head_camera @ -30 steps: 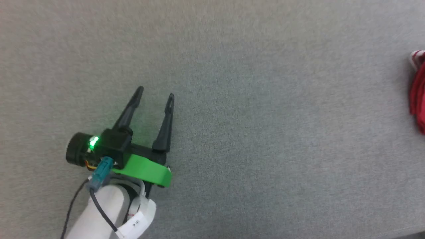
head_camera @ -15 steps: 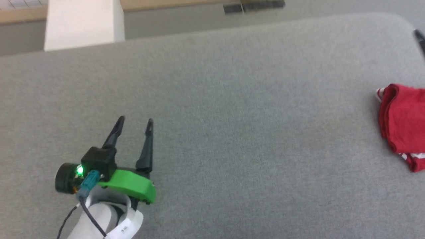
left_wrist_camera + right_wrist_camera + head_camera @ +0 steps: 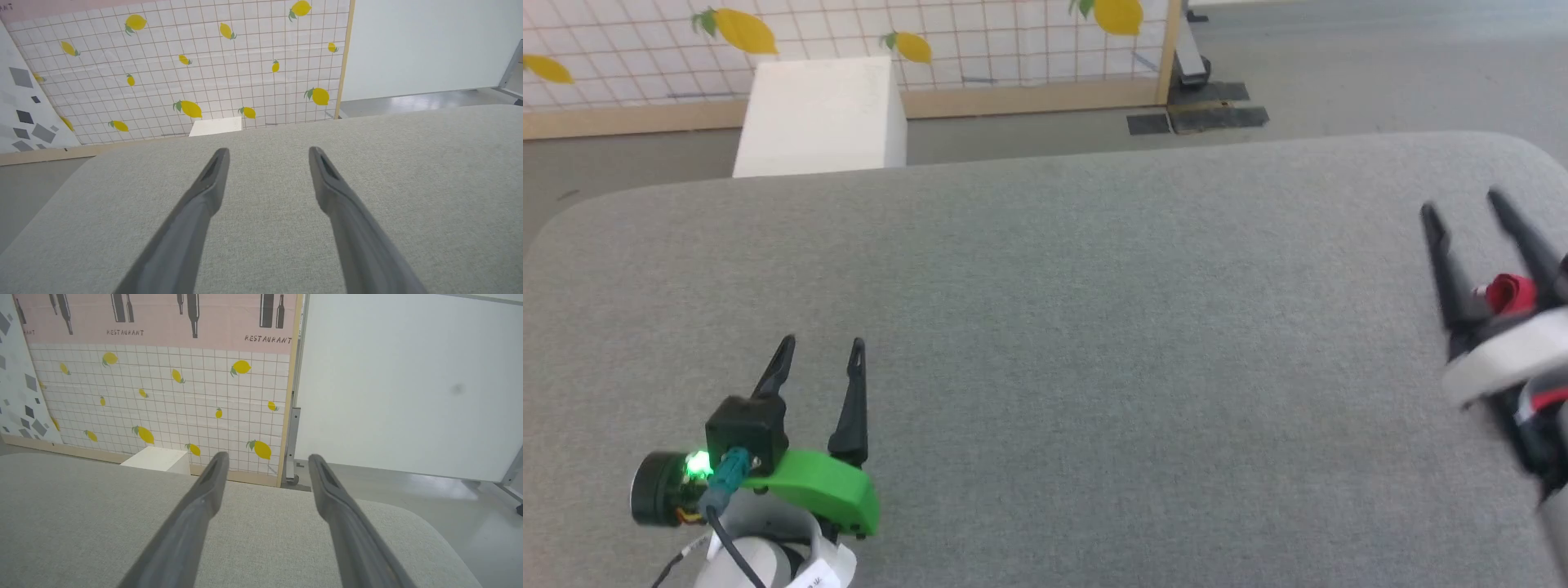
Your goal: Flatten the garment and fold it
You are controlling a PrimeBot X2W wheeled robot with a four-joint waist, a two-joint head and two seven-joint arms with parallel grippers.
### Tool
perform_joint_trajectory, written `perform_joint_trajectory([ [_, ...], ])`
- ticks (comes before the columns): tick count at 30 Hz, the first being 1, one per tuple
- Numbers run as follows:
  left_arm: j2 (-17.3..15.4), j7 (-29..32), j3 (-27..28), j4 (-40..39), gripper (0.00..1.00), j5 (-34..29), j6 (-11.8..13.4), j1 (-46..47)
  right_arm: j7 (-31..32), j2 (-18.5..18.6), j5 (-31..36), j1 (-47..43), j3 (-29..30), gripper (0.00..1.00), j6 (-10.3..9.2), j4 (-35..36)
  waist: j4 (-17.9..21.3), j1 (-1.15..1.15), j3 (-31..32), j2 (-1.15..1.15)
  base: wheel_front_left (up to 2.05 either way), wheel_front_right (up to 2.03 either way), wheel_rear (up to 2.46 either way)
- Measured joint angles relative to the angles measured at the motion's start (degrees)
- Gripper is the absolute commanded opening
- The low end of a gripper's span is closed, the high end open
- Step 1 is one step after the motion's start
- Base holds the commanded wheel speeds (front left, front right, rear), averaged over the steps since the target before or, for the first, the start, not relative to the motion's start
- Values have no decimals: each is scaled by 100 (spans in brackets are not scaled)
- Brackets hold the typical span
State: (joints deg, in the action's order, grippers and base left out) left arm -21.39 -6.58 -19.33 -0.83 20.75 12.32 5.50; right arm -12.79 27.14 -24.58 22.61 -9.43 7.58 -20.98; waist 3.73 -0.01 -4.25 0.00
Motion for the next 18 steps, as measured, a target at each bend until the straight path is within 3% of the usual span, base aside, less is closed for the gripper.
perform_joint_trajectory([
  [3,0,-16,5,20,100,-1,85,-131,-14,-626,514,-599,536,100,0,304,-81,0,107,0,0,0,0],
  [8,-11,-87,-69,60,100,-62,87,-257,29,-1334,1182,-1364,1132,100,-1,856,-185,0,207,0,0,0,0],
  [13,-8,-168,-127,178,100,-98,164,-336,126,-1759,1785,-2037,1213,100,-1,1359,-271,0,262,0,0,0,0],
  [18,0,-185,-213,328,100,-111,182,-397,169,-2018,1904,-2422,1317,100,-1,1602,-341,0,287,0,0,0,0],
])
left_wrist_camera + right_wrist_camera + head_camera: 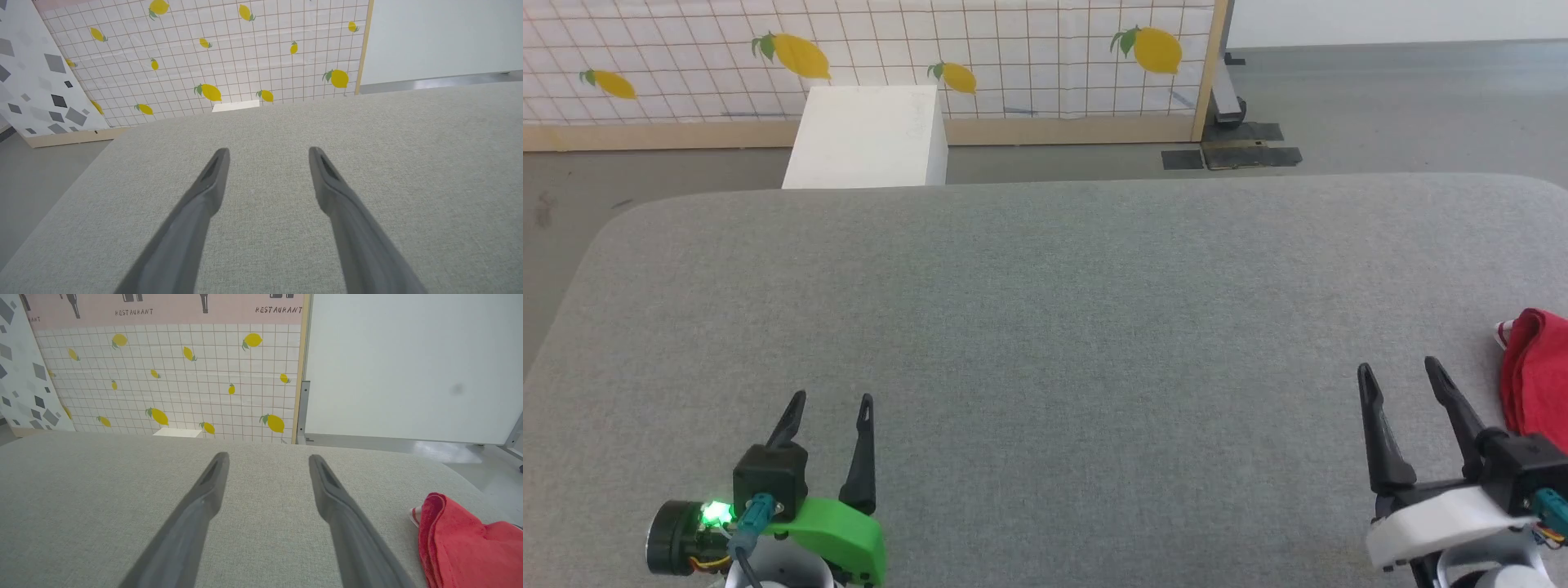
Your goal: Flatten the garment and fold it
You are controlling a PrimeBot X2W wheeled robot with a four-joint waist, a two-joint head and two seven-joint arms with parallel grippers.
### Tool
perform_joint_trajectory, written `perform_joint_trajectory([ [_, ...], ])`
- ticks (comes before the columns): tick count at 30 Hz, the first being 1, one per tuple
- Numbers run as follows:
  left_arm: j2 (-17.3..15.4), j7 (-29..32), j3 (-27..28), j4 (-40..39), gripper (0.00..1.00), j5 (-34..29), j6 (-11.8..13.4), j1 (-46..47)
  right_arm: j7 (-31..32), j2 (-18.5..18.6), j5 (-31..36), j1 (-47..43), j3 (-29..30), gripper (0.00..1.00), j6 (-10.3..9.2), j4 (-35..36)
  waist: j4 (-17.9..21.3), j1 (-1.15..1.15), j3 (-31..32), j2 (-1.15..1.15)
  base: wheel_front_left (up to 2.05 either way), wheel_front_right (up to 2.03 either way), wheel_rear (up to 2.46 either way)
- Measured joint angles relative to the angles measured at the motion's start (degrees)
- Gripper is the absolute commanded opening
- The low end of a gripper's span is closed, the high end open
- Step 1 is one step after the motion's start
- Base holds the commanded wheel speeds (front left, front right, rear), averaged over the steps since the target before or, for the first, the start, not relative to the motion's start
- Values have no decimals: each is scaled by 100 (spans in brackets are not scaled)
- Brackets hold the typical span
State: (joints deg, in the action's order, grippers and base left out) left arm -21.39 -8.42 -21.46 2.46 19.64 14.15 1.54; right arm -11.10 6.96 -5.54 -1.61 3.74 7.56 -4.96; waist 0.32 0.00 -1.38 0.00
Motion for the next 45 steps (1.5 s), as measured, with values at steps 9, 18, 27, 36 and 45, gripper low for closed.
perform_joint_trajectory([
  [9,35,-75,-67,81,100,0,5,-4,87,-124,125,-116,11,100,0,225,-37,0,-30,0,0,0,0],
  [18,36,-81,-113,141,100,1,5,-2,111,-209,130,-175,66,100,0,270,-36,0,-67,0,0,0,0],
  [27,35,-80,-129,164,100,10,10,-2,152,-231,149,-180,148,100,0,270,-15,0,-67,0,0,0,0],
  [36,41,-123,-144,160,0,97,3,-1,152,-233,148,-181,171,0,0,264,-15,0,-64,0,0,0,0],
  [45,134,-71,-48,157,0,11,-52,-1,204,-234,149,-181,157,0,0,261,-16,0,-52,0,0,0,0],
])
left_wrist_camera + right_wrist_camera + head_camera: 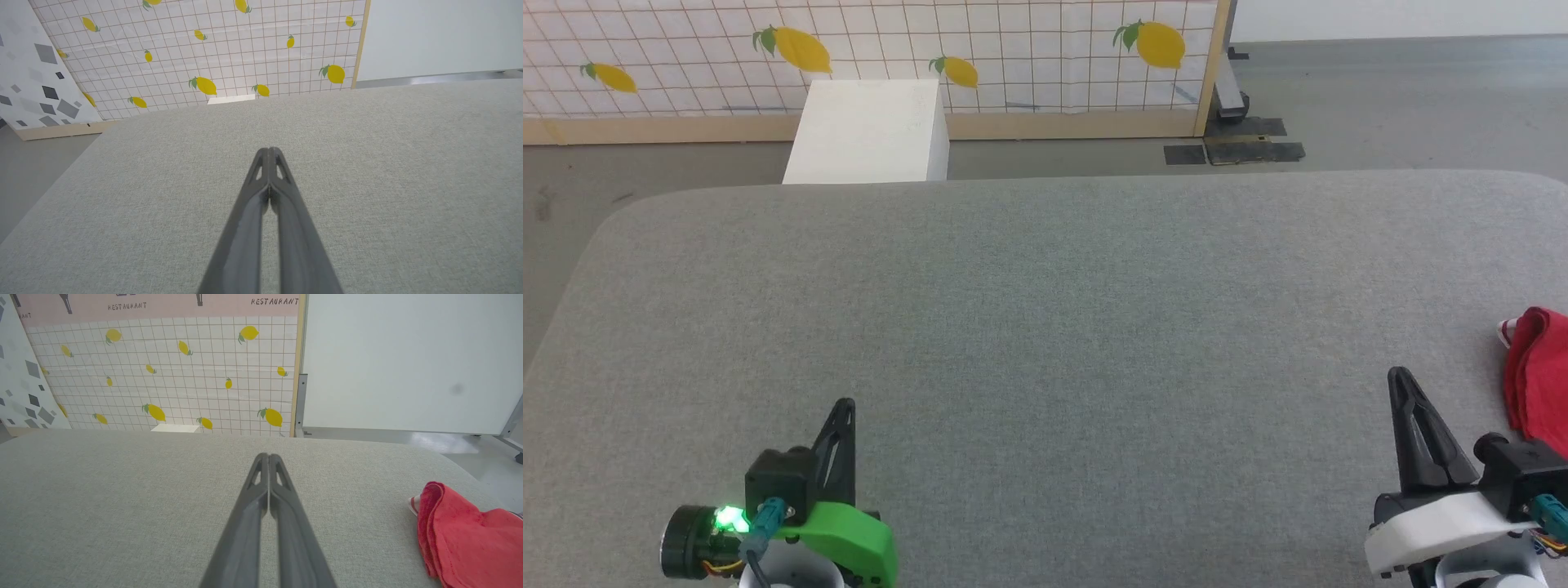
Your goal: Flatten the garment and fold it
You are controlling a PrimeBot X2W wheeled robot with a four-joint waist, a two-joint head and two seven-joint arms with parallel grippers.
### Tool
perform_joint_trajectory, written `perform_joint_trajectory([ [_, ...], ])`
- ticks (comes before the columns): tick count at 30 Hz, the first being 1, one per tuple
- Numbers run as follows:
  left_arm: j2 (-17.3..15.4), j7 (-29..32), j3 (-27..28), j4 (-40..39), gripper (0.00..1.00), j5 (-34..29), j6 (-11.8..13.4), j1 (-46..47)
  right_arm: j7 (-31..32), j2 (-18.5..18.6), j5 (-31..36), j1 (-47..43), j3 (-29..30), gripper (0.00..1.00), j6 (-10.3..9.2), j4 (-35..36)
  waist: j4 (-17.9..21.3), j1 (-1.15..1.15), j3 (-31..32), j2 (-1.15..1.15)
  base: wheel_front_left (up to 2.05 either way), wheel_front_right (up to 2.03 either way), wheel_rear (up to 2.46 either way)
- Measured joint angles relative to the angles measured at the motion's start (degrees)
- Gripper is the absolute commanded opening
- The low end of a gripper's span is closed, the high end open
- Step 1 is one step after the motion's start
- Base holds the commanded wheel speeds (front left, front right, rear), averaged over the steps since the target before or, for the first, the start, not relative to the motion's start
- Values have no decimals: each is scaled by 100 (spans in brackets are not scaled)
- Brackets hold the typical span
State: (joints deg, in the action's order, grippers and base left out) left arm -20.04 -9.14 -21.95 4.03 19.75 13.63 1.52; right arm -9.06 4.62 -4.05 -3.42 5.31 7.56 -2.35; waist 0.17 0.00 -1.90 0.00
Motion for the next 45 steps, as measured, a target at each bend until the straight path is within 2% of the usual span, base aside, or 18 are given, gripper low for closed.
perform_joint_trajectory([
  [45,605,348,826,-130,0,-724,-508,-3,326,-33,102,35,-192,0,0,63,-7,0,72,0,0,0,0],
])
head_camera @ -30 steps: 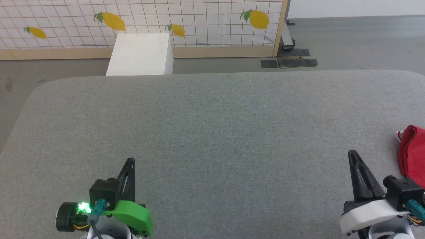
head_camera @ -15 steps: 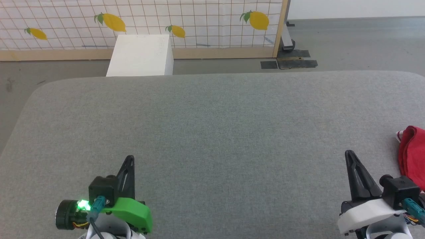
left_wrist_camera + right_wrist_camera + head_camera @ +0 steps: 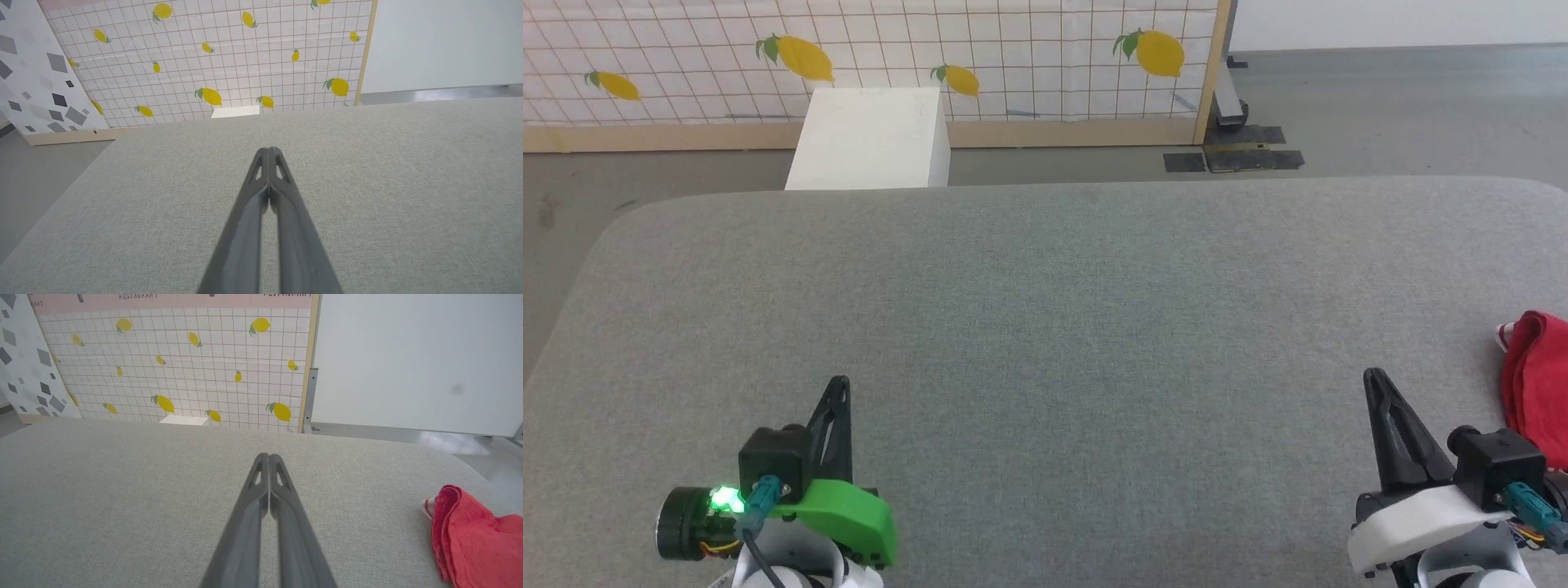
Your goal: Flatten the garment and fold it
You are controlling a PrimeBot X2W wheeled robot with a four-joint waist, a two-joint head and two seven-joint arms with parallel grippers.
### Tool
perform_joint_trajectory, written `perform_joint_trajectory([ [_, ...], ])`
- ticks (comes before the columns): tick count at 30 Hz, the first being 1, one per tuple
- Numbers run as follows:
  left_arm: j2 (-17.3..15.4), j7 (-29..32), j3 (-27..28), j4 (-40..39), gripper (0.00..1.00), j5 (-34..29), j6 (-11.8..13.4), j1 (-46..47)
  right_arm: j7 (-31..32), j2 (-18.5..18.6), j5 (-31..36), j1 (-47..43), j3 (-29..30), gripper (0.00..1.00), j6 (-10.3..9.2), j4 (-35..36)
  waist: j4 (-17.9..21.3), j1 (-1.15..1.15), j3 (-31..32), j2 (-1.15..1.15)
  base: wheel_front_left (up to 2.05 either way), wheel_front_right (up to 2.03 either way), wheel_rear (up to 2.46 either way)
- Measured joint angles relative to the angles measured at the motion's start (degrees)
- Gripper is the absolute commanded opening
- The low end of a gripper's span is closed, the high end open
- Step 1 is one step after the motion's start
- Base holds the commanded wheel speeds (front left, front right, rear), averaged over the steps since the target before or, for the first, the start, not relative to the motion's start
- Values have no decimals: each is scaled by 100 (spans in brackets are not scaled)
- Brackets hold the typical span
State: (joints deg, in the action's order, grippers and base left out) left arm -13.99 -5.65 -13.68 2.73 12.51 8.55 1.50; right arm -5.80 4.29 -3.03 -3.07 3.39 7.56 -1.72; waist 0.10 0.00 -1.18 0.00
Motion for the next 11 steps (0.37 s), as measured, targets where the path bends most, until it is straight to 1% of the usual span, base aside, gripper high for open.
perform_joint_trajectory([
  [3,101,12,75,-16,0,-55,-52,-1,34,-10,7,19,-22,0,0,10,-1,0,8,0,0,0,0],
  [11,186,89,222,-51,0,-203,-146,-2,109,-22,48,68,-64,0,0,29,-2,0,21,0,0,0,0],
])
